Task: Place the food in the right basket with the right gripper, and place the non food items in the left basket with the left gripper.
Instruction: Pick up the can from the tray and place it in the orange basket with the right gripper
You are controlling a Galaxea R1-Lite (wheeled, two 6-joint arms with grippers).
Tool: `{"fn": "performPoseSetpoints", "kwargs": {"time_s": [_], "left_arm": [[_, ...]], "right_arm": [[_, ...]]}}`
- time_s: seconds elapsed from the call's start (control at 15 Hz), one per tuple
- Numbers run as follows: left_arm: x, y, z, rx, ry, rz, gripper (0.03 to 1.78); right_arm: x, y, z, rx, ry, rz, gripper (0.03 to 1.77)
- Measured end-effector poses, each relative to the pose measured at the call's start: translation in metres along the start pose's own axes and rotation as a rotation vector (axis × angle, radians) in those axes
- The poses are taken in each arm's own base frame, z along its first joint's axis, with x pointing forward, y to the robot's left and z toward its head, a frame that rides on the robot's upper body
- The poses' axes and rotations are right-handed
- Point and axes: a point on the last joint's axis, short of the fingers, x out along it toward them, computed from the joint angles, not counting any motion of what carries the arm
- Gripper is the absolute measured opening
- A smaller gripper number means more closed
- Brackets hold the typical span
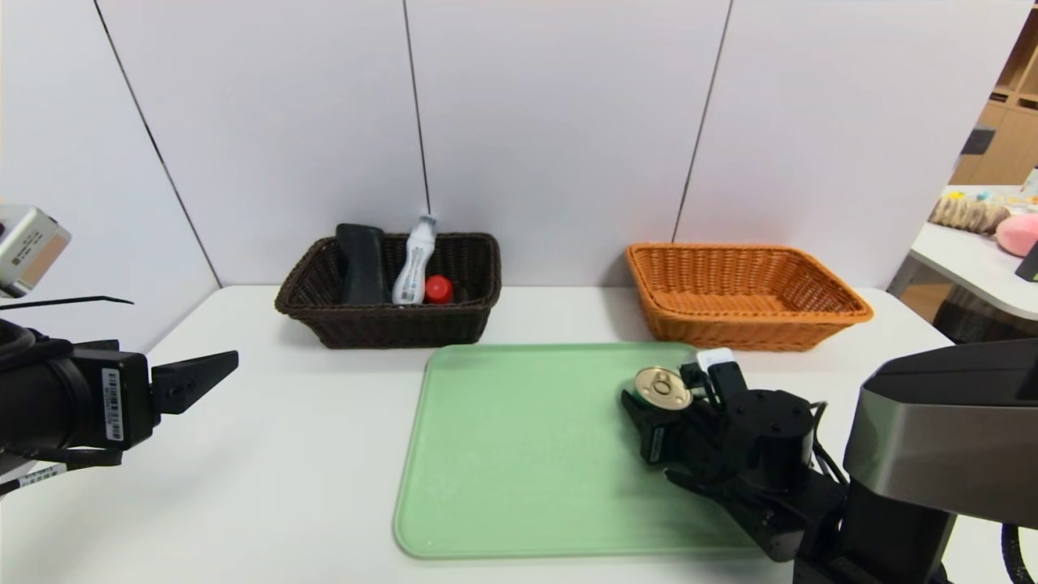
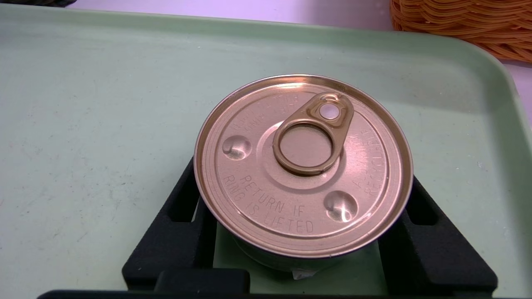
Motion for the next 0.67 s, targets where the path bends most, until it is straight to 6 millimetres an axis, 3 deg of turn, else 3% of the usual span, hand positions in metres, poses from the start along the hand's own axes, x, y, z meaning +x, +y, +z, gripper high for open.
{"fn": "performPoseSetpoints", "kwargs": {"time_s": [0.67], "left_arm": [[0.0,0.0,-0.001,0.001,0.003,0.002,1.69]], "right_arm": [[-0.009,0.005,0.017,0.005,-0.047,0.022,1.02]]}}
